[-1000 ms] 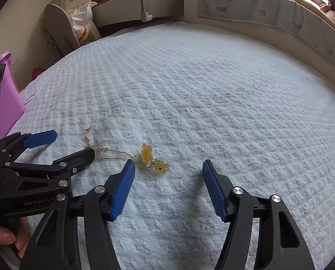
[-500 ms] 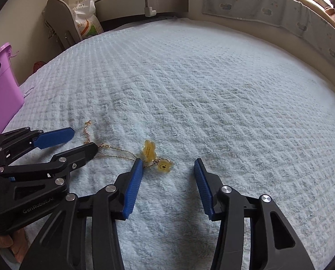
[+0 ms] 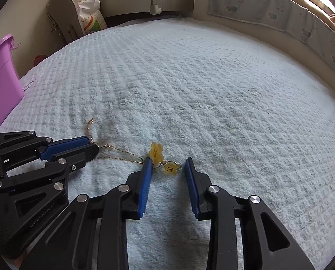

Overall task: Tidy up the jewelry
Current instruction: 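Grasp the gold chain with the left tool while the right tool grasps the flower pendant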

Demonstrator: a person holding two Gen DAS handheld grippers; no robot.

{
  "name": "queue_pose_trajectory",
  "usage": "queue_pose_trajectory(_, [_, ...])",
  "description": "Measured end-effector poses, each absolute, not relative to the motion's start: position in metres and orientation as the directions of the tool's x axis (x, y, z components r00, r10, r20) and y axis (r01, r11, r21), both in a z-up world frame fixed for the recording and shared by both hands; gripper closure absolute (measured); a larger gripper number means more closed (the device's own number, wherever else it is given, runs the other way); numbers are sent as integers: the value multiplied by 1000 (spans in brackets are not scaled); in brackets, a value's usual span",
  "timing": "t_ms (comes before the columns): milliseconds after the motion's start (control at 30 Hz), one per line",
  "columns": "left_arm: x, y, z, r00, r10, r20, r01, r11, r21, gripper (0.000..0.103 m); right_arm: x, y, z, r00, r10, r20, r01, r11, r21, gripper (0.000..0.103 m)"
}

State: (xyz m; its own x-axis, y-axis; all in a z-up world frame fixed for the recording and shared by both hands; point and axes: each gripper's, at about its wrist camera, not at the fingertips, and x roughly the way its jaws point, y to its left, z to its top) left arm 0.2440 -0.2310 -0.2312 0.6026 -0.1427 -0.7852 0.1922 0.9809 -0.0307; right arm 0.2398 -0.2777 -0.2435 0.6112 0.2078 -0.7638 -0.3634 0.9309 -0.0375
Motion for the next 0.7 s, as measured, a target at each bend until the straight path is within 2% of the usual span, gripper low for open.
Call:
queue_pose_trajectory(67, [245, -228, -230, 599, -152, -786, 187, 981, -47, 98, 238, -277, -243, 616, 207, -760, -364, 930, -42, 89])
queue_pose_trajectory(433, [235, -225, -224, 598, -169, -784, 189, 980, -67, 101, 225, -284, -233, 631, 231, -741, -331, 944, 12, 89])
queue_pose_trajectory(700, [220, -212, -199, 611, -189, -769, 214, 974, -69, 101, 211, -286, -215, 640, 253, -725, -316, 947, 52, 89])
